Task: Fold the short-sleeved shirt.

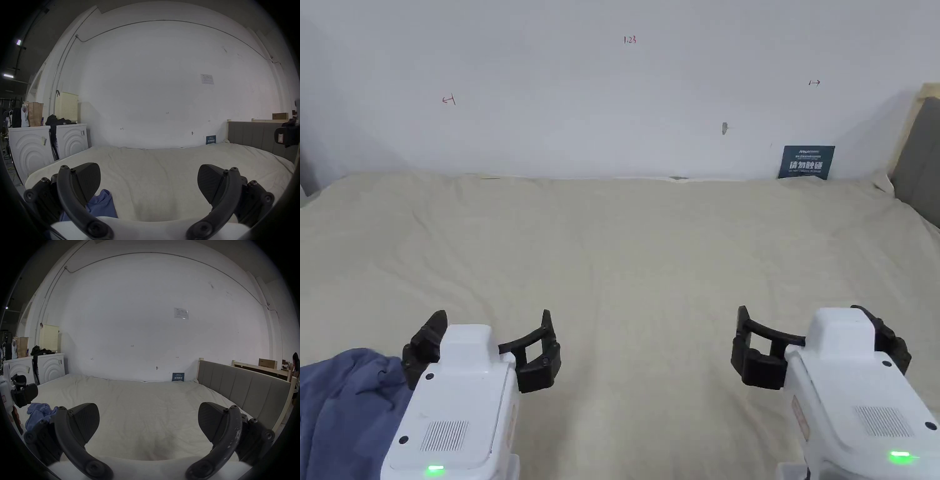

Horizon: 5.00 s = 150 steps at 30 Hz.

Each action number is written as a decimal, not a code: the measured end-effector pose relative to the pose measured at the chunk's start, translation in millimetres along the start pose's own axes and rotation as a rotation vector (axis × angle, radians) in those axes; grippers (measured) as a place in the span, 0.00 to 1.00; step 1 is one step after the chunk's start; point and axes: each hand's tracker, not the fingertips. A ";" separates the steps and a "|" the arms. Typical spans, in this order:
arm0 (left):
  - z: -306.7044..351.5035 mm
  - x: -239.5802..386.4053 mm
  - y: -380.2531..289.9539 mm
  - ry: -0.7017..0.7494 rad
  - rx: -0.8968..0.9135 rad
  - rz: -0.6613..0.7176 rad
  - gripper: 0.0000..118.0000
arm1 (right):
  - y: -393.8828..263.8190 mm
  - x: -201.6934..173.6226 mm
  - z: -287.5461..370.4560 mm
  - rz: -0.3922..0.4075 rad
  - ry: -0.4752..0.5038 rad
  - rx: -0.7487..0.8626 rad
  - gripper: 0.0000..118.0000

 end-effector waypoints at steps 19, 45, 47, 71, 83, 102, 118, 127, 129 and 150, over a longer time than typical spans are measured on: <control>2.3 -0.6 3.1 0.002 0.019 -0.010 0.99 | 2.9 -1.7 2.0 0.003 0.007 -0.001 1.00; 22.4 -70.9 2.5 0.137 -0.038 -0.006 0.00 | 15.7 -76.3 -30.6 0.055 0.236 -0.003 0.01; 30.4 -93.2 2.4 0.194 -0.041 -0.007 0.00 | 15.4 -98.8 -36.4 0.058 0.290 0.004 0.01; 103.2 -226.4 -17.4 0.476 -0.196 0.025 0.00 | 18.8 -256.9 -8.2 0.062 0.629 0.001 0.01; -2.8 -216.1 -78.0 0.260 -0.677 0.203 0.88 | 16.1 -204.9 -35.4 0.105 0.492 -0.022 0.01; -65.5 -186.1 -161.9 0.183 -0.949 0.146 0.14 | -14.7 -149.9 -73.4 0.114 0.360 -0.136 0.01; -43.4 -150.9 1.8 0.005 -0.575 0.244 0.05 | 7.0 -78.3 -42.4 0.061 0.274 -0.074 0.01; -85.2 -51.1 131.4 -0.289 -0.372 0.107 0.05 | 22.2 -22.9 -13.9 0.033 0.179 -0.016 0.01; -90.9 -21.2 145.3 -0.346 -0.357 0.063 0.05 | 24.3 -10.4 -8.8 0.032 0.151 -0.006 0.01; -107.1 171.3 -39.6 -0.731 -0.799 -0.069 0.05 | -2.3 82.7 3.3 0.008 -0.052 -0.054 0.01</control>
